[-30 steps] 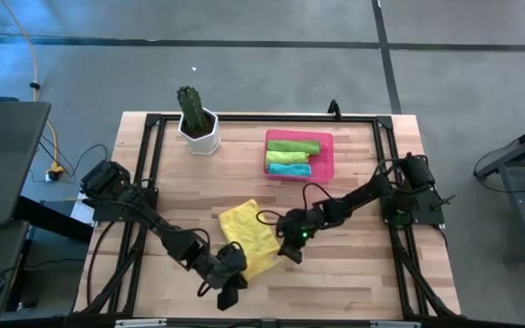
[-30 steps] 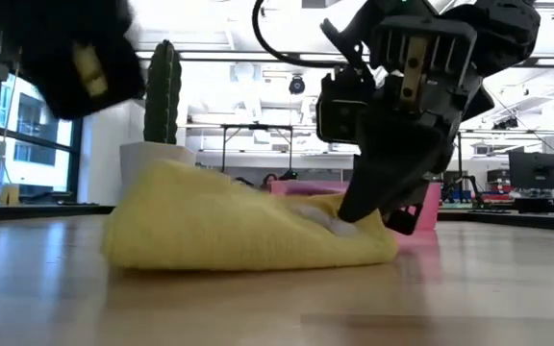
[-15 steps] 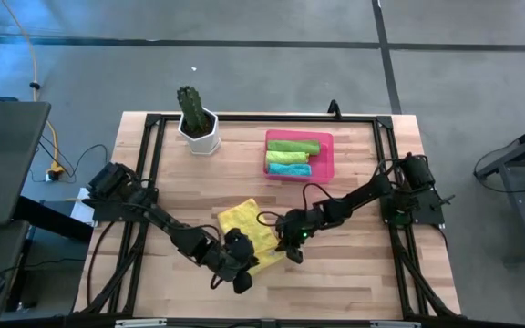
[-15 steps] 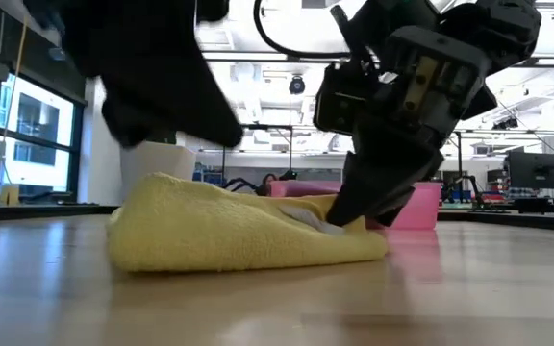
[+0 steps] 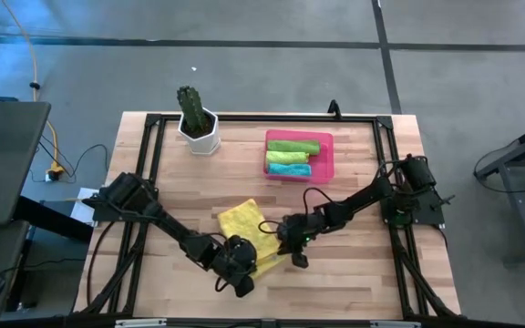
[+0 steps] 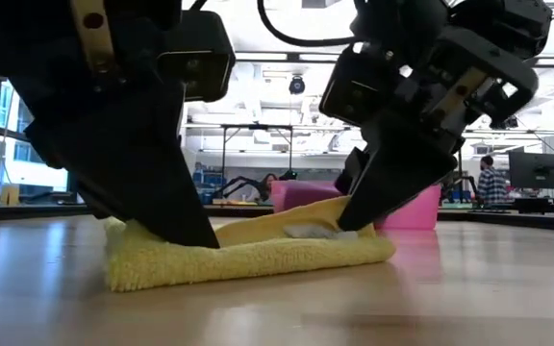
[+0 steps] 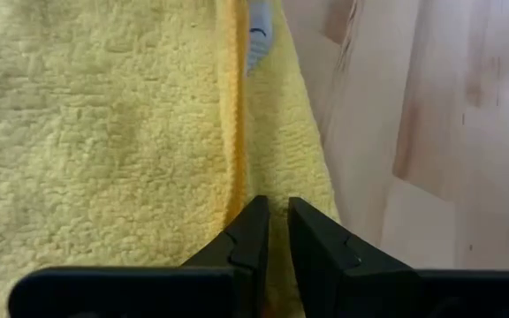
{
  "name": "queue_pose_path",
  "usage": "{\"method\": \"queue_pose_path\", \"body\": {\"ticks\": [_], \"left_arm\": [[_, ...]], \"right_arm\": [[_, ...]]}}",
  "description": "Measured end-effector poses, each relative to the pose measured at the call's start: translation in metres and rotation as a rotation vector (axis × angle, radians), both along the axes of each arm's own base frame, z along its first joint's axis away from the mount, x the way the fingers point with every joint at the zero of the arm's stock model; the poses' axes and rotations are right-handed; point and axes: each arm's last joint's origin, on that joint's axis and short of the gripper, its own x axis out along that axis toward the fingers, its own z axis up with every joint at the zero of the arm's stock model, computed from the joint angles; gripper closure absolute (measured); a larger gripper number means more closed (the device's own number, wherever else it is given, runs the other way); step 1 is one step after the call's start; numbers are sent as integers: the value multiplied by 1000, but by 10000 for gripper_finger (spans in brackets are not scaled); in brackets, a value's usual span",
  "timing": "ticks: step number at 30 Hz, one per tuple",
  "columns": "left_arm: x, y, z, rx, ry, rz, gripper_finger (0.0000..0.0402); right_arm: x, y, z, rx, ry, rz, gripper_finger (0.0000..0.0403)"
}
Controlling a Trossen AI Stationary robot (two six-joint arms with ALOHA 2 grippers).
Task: Roll microfiber towels into tight, uniform cylinder then place into a basket
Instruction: Roll the yellow microfiber cloth
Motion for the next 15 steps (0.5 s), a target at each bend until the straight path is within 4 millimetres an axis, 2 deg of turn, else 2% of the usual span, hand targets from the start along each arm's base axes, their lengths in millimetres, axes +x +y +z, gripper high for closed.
{"method": "queue_pose_path", "body": {"ticks": [5, 9, 12, 15], "left_arm": [[0, -2, -4, 2, 1, 3, 362], [0, -2, -4, 10, 3, -3, 362], [0, -2, -4, 19, 4, -14, 362], [0, -2, -4, 22, 6, -16, 362]], "right_arm": [[-2, 0, 5, -44, -33, 67, 306], [-6, -3, 26, -61, -80, 121, 253], [-12, -3, 45, -130, -143, 154, 234], [-17, 6, 58, -296, -271, 248, 232]]}}
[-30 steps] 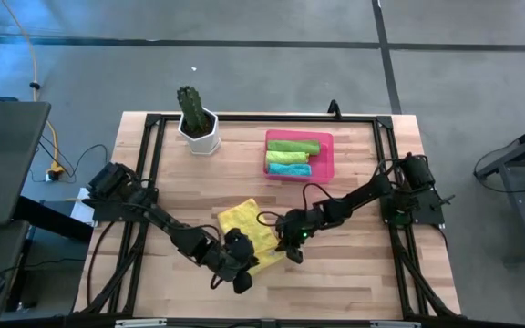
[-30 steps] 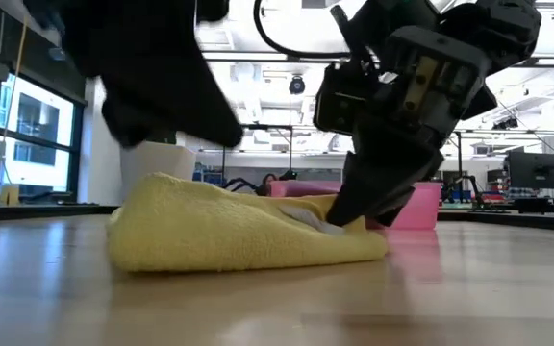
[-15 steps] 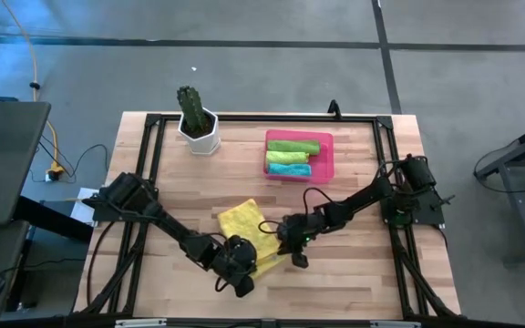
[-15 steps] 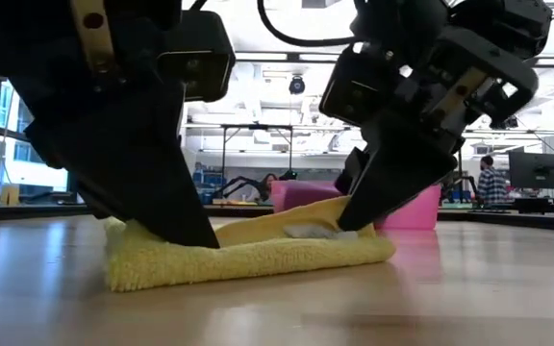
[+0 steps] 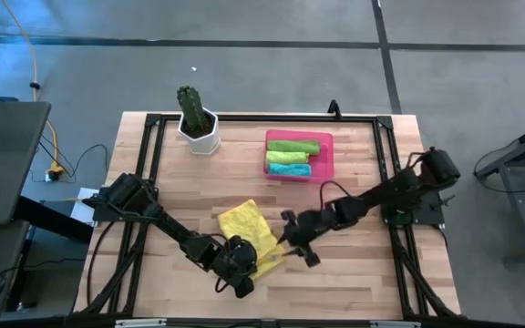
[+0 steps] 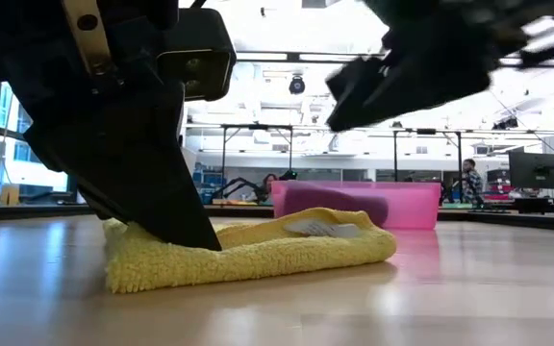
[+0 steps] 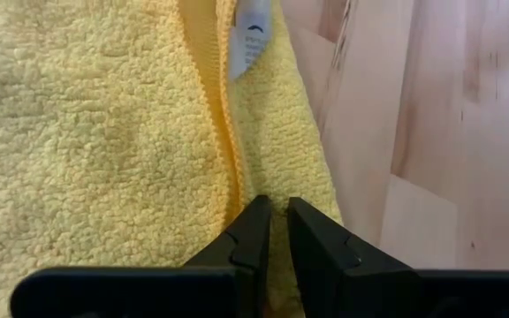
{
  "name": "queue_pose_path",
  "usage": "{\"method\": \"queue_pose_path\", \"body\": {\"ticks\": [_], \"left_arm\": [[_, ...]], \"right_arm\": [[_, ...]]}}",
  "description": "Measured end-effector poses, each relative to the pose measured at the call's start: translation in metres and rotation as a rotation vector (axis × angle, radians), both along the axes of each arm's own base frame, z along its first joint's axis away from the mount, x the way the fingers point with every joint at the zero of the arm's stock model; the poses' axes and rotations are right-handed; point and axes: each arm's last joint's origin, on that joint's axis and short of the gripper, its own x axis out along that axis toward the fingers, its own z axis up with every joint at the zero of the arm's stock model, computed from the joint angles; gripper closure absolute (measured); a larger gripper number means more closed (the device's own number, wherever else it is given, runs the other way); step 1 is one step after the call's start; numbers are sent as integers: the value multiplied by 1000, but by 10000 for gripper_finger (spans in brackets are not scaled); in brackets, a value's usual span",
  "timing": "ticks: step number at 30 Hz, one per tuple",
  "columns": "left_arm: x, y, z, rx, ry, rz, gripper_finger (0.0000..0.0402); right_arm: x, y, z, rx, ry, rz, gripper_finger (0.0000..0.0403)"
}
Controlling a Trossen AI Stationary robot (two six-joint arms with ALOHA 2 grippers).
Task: Roll microfiber towels into tight, uniform cylinder then place into a basket
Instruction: Roll the yellow microfiber cloth
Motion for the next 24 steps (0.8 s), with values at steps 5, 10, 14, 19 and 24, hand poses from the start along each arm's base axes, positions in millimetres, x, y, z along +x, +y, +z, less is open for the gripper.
{"method": "queue_pose_path", "body": {"ticks": [5, 10, 14, 19, 24], "left_arm": [[0, 0, 0, 0, -1, 0, 362], [0, 0, 0, 0, 0, -1, 362], [0, 0, -1, 0, 0, -1, 362], [0, 0, -1, -1, 0, -1, 362], [0, 0, -1, -2, 1, -2, 362]], "right_arm": [[-4, 30, -11, -233, -144, 150, 231], [0, 41, -35, -300, -154, 112, 231], [2, 43, -58, -315, -96, 120, 231], [3, 42, -71, -340, -71, 97, 231], [6, 38, -71, -351, -84, 65, 231]]}}
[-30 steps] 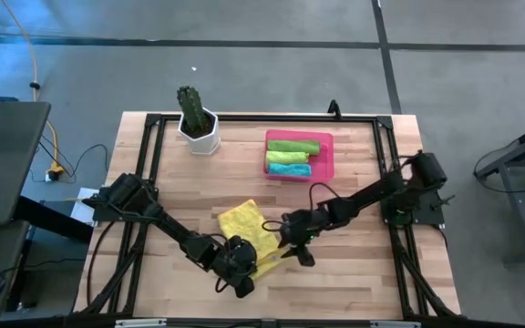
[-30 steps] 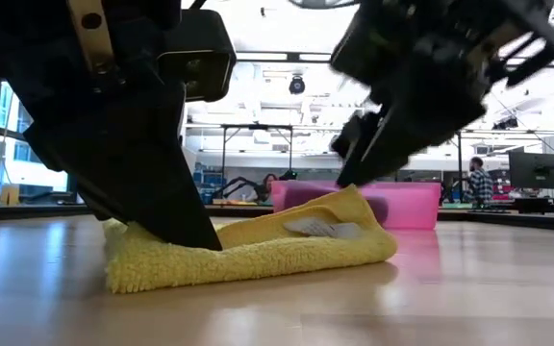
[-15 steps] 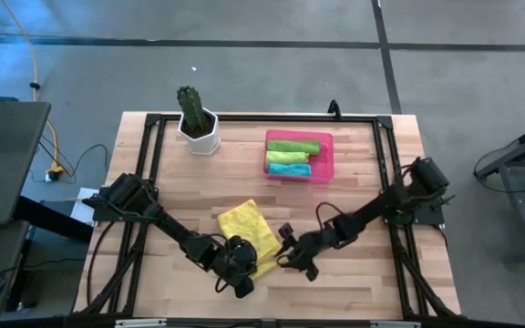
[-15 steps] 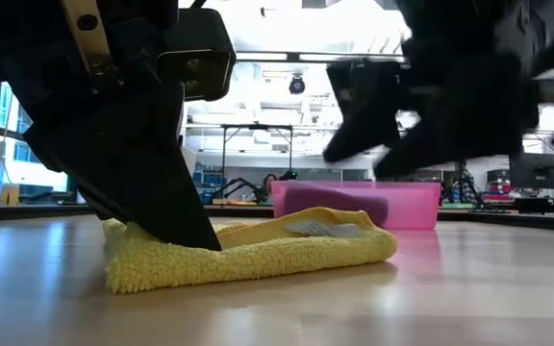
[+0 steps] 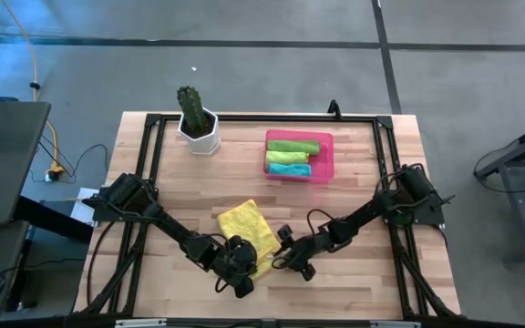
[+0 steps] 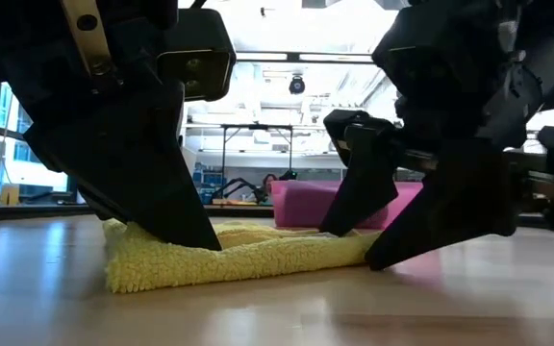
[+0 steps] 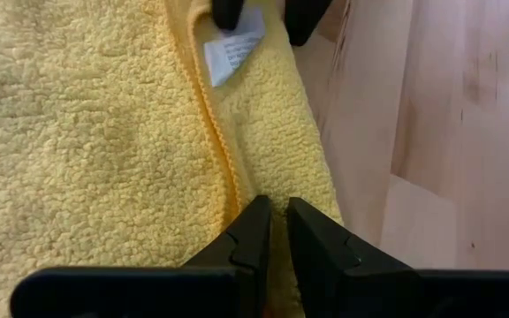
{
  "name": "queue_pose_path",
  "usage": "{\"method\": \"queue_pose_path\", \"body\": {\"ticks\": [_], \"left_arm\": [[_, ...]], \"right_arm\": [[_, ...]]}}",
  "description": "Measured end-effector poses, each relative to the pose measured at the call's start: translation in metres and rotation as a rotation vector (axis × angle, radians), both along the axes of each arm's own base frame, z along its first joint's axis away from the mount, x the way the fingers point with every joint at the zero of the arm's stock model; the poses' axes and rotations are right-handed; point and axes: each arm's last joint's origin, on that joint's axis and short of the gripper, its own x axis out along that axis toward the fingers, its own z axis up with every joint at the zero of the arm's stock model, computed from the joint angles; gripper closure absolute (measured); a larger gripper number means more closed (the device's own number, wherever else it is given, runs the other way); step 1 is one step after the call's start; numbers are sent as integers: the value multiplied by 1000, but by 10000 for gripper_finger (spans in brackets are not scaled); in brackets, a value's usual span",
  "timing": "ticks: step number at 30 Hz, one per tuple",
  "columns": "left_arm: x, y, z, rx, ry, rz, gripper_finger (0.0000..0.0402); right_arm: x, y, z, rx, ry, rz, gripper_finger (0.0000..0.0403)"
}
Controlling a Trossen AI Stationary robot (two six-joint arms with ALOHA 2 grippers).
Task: Roll microfiber towels into tight, uniform cylinder then place into a basket
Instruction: Roll the yellow microfiber cloth
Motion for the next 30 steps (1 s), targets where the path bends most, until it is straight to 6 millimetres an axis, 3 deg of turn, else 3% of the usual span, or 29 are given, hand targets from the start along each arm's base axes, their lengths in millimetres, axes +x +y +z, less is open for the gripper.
{"method": "queue_pose_path", "body": {"ticks": [5, 17, 30], "left_arm": [[0, 0, 0, -6, 3, -5, 362], [3, -3, 1, -64, -17, -38, 362], [3, -6, 13, -140, -40, -111, 362]], "right_arm": [[0, -1, -1, -5, 8, -16, 231], [1, -7, -7, 161, 108, -162, 239], [-1, -10, -10, 274, 201, -208, 396]]}}
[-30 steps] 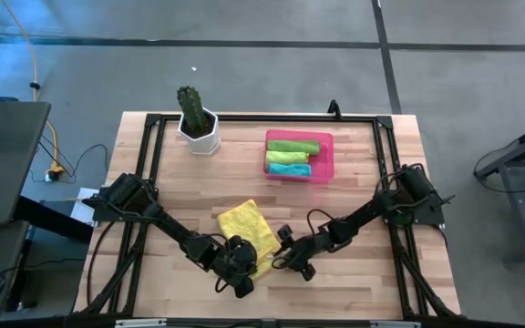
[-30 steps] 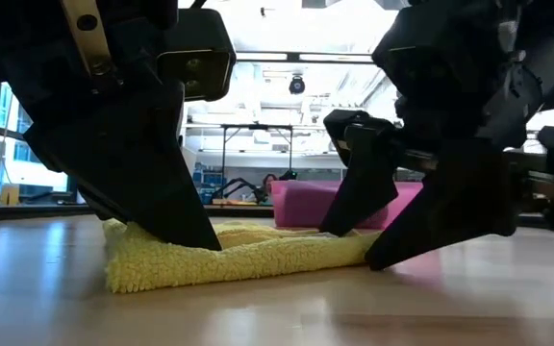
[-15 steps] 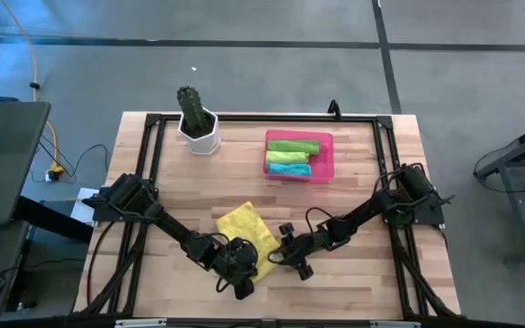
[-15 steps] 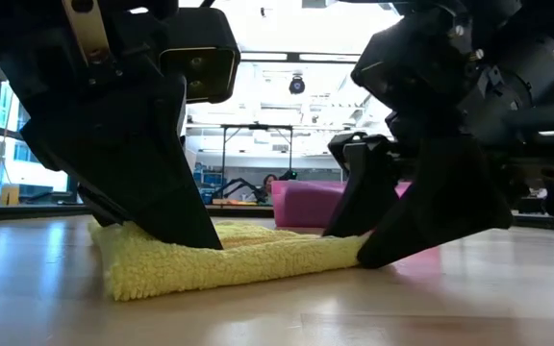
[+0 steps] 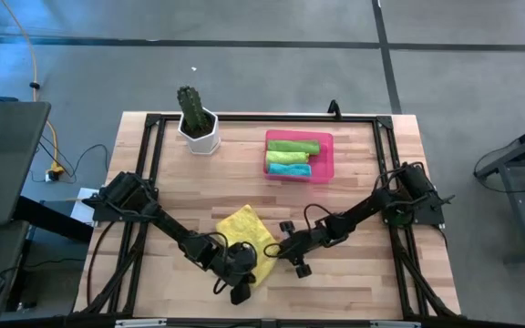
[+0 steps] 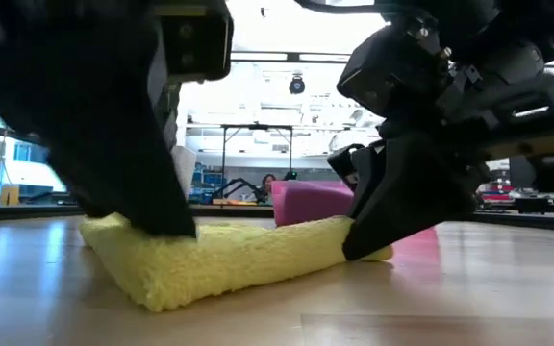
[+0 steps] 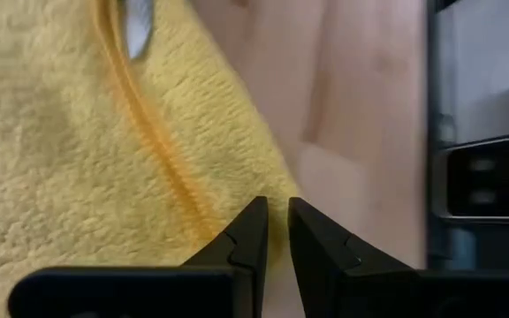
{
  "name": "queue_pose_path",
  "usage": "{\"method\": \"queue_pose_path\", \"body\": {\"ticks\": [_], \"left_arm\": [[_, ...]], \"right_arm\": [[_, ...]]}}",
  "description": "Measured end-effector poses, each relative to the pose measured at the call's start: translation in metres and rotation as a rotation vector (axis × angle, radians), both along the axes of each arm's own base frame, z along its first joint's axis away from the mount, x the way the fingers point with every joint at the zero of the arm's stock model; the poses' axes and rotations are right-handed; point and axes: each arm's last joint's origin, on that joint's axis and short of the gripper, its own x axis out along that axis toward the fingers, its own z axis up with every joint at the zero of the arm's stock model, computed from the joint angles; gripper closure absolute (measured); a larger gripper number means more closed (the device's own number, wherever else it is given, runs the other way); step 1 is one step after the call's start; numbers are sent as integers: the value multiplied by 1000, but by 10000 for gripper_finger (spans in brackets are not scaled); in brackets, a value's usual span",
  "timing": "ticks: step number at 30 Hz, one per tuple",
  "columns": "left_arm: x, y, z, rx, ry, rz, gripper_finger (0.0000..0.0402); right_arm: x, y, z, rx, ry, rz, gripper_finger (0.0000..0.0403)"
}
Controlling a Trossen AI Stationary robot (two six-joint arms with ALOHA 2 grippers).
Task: Roll microfiber towels into tight, uniform cylinder then place into a basket
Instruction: Roll the yellow microfiber cloth
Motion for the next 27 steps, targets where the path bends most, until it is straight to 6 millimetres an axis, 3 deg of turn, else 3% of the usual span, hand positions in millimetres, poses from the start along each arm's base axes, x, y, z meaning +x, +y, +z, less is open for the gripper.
{"method": "queue_pose_path", "body": {"ticks": [9, 15, 22, 27], "left_arm": [[-5, -7, 33, -33, -89, -69, 362], [-13, -14, 52, 73, -185, -87, 362], [-15, -16, 49, 342, -243, -65, 362], [-12, -13, 44, 435, -245, -69, 362]], "right_arm": [[15, -22, 8, 419, 200, 40, 399], [34, -44, 22, 667, 377, -106, 399], [51, -56, 35, 759, 504, -166, 400], [65, -55, 17, 753, 590, -211, 400]]}}
